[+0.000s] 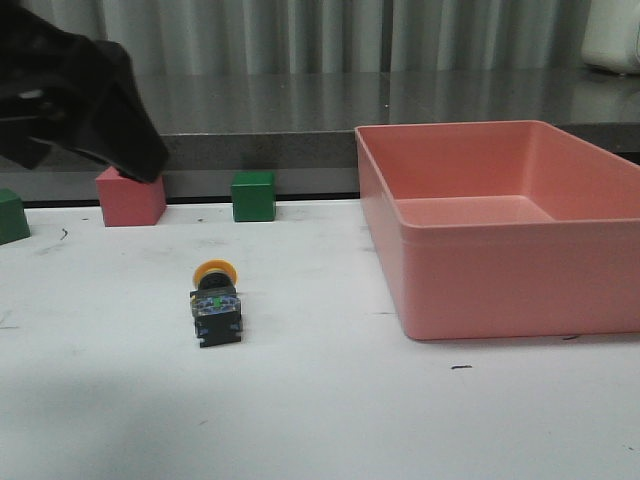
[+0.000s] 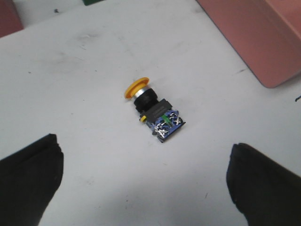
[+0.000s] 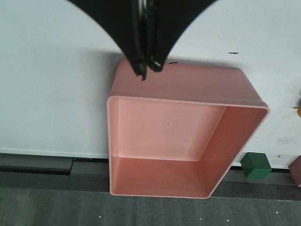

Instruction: Place and stand button with both arms

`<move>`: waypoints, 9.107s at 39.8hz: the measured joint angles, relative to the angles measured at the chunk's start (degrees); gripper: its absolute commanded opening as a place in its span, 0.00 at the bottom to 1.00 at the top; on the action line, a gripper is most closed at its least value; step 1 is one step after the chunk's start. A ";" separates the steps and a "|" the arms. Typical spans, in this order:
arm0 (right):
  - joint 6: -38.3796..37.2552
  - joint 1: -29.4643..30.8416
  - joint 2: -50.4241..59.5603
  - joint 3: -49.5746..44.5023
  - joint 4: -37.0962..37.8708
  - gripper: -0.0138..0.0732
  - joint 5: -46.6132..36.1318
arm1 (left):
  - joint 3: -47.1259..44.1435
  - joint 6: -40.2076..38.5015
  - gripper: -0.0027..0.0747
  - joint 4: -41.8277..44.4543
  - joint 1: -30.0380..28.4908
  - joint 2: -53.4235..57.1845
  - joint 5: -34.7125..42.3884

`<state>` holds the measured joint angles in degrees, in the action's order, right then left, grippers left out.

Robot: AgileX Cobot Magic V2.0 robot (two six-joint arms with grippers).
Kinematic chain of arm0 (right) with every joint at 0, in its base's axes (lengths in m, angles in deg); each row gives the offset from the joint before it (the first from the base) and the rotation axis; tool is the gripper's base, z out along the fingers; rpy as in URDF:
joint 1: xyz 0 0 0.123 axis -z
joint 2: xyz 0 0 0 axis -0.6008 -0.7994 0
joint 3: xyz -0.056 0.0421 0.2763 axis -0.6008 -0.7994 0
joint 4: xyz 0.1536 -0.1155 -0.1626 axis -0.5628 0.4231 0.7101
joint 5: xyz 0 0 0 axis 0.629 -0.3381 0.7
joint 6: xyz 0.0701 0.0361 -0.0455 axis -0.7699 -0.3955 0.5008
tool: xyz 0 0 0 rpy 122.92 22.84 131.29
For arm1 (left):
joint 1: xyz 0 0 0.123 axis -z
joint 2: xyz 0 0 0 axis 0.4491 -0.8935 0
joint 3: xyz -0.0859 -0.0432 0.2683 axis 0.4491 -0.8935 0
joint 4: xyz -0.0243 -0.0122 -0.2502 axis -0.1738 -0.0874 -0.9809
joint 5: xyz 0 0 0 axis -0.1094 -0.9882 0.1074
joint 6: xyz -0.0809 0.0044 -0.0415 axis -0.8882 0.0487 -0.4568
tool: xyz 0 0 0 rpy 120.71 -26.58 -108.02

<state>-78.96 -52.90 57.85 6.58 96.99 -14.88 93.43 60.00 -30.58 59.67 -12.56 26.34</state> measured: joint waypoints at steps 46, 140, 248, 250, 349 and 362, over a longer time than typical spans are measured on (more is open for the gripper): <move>0.00 0.00 0.00 0.00 0.03 0.08 0.00 | 38.82 -16.54 0.90 -6.00 -3.02 -44.14 -26.30; 0.00 0.00 0.00 0.00 0.12 0.08 0.00 | -11.44 -21.94 0.35 35.08 -14.64 -10.76 54.23; 0.00 0.00 0.00 0.00 0.12 0.08 0.00 | -16.49 -0.94 0.65 27.00 -15.40 -27.34 83.48; 0.00 0.00 0.00 0.00 0.12 0.08 0.00 | -16.63 -0.94 0.62 27.00 -15.40 -23.52 79.88; 0.00 0.00 0.00 0.00 0.12 0.08 0.00 | -20.89 1.88 0.01 6.42 -3.08 70.83 -4.54; 0.00 0.00 0.00 0.00 0.12 0.08 0.00 | -30.94 3.77 0.01 0.35 -17.88 71.19 9.80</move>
<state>-78.96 -52.90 57.85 6.58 97.12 -14.88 62.50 63.77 -30.23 41.79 58.63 36.15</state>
